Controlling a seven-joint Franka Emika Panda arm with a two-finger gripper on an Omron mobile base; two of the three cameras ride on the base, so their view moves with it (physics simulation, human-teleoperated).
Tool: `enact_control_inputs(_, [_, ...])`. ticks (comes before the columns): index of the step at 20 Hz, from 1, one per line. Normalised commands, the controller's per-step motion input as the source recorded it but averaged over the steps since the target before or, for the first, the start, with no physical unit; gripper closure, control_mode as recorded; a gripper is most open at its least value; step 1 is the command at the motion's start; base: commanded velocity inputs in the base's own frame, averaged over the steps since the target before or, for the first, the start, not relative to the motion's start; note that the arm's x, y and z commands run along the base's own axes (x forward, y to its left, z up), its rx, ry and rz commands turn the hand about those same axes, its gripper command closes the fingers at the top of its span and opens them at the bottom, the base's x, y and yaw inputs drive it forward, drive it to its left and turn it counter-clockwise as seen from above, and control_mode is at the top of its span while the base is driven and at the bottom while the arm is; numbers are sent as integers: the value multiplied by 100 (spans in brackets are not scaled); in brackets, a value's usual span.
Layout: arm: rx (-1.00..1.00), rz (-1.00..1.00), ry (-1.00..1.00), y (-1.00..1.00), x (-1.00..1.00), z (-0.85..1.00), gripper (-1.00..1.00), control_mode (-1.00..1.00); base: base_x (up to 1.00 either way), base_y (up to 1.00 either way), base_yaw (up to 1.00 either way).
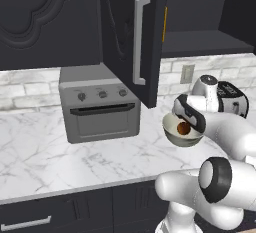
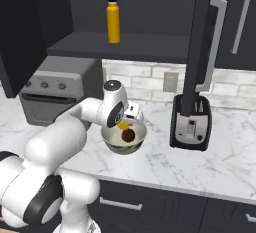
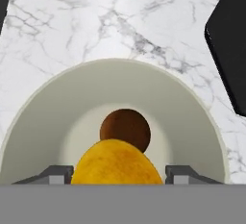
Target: Open the cabinet. Pick the orange and mango from the cabinet and place them into the bowl. Then close the cabinet.
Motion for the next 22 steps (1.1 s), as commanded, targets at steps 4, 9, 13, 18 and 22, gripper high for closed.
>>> enact_control_inputs(4, [0, 0, -1, 0, 0, 5, -100, -100, 0, 0, 0])
enact_control_inputs(9, [0, 0, -6, 0, -14, 34, -100, -100, 0, 0, 0])
enact_control_inputs(13, [0, 0, -23, 0, -60, 71, -100, -100, 0, 0, 0])
enact_control_inputs(18, [0, 0, -38, 0, -95, 77, -100, -100, 0, 0, 0])
enact_control_inputs(22, [0, 0, -47, 5, -100, 81, -100, -100, 0, 0, 0])
